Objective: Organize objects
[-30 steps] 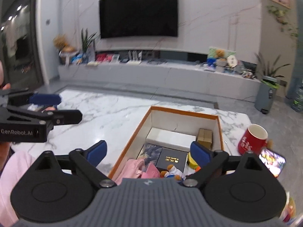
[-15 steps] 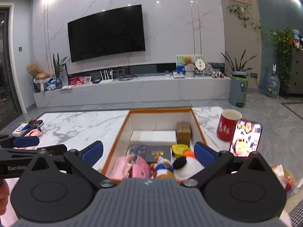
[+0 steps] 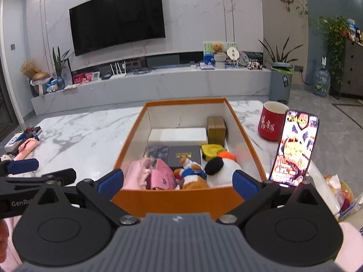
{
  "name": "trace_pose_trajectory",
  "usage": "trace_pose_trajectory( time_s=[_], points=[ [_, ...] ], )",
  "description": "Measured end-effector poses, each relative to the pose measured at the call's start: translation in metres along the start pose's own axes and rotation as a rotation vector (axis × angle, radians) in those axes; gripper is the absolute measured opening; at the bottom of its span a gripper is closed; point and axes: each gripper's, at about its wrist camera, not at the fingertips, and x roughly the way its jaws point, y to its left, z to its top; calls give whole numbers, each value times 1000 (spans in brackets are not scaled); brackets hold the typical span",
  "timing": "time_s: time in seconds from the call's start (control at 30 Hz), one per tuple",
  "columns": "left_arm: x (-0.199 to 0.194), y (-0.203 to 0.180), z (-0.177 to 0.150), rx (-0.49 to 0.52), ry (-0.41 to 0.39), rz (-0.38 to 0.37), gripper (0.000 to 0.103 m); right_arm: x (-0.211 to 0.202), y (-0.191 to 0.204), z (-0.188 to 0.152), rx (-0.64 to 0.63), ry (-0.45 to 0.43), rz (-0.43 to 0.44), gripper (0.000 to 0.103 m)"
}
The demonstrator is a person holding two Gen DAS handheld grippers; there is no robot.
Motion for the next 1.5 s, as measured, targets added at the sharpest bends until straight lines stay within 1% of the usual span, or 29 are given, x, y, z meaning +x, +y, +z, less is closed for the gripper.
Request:
trace_pose_trajectory(
  time_s=[0.17,0.47,0.73,1.0,1.33,1.5],
  points=[
    [6,-2,1,6,20,2,94,11,-6,-3,15,19,6,102],
    [13,-1,8,-6,40,4,94,22,-4,7,-30,-4,-12,102],
    [13,-4,7,6,52,0,94,22,-5,5,-22,16,-5,102],
    [9,0,2,-13,73,3,94,16,-1,-2,-24,28,-1,102],
    [5,2,2,-19,68,15,94,13,2,-1,-22,27,11,102],
    [5,2,3,-23,72,10,94,12,2,-2,-20,30,12,102]
  ],
)
